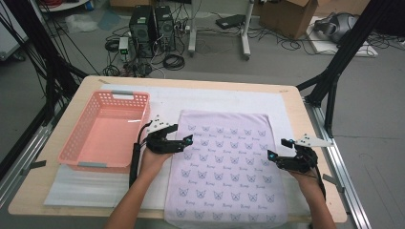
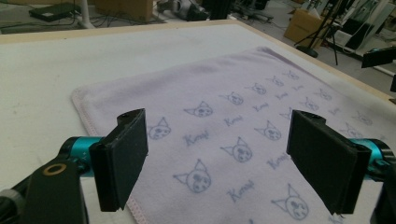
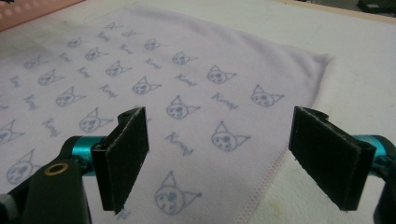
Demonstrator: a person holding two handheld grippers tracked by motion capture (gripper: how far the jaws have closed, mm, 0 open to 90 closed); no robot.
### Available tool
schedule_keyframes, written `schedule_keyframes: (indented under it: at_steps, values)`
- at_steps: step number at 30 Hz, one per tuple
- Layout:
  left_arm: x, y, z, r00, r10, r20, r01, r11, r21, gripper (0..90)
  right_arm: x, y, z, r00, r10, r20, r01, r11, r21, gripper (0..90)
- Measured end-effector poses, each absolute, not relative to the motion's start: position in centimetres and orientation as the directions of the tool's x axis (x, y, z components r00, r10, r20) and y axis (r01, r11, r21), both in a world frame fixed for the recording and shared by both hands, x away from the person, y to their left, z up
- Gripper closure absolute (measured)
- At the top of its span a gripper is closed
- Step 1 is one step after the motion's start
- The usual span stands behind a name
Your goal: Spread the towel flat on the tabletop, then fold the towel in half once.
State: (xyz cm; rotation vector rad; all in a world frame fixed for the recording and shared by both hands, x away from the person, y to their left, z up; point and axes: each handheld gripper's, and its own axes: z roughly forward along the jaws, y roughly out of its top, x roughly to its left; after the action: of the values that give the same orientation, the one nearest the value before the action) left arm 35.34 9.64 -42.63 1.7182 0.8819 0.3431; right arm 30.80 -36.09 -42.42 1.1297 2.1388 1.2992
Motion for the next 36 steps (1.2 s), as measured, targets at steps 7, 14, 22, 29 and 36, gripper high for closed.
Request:
schedule_keyframes:
  at_steps: [7, 14, 22, 29, 36]
  values:
    - [35.5, 9.5, -42.8, 0.678, 0.706, -0.204, 0.386, -0.107, 0.916, 22.4, 30.7, -36.1, -42.2, -0.602, 0.794, 0.089, 0.433, 0.231, 0.871, 17.6]
    - [36.0, 9.7, -42.5, 0.646, 0.733, -0.213, 0.418, -0.107, 0.902, 22.6, 31.1, -36.4, -42.3, -0.582, 0.806, 0.105, 0.447, 0.21, 0.87, 17.6]
    - [38.0, 10.1, -43.1, 0.571, 0.791, -0.22, 0.462, -0.088, 0.883, 23.9, 32.5, -36.3, -42.9, -0.538, 0.834, 0.125, 0.516, 0.208, 0.831, 17.6]
    - [39.2, 9.9, -44.8, 0.509, 0.831, -0.222, 0.521, -0.092, 0.849, 32.3, 35.1, -35.9, -43.1, -0.482, 0.87, 0.103, 0.581, 0.229, 0.781, 17.8]
    - [40.5, 8.8, -45.2, 0.485, 0.851, -0.203, 0.596, -0.151, 0.789, 40.0, 37.5, -35.1, -43.7, -0.401, 0.91, 0.102, 0.654, 0.207, 0.727, 23.1]
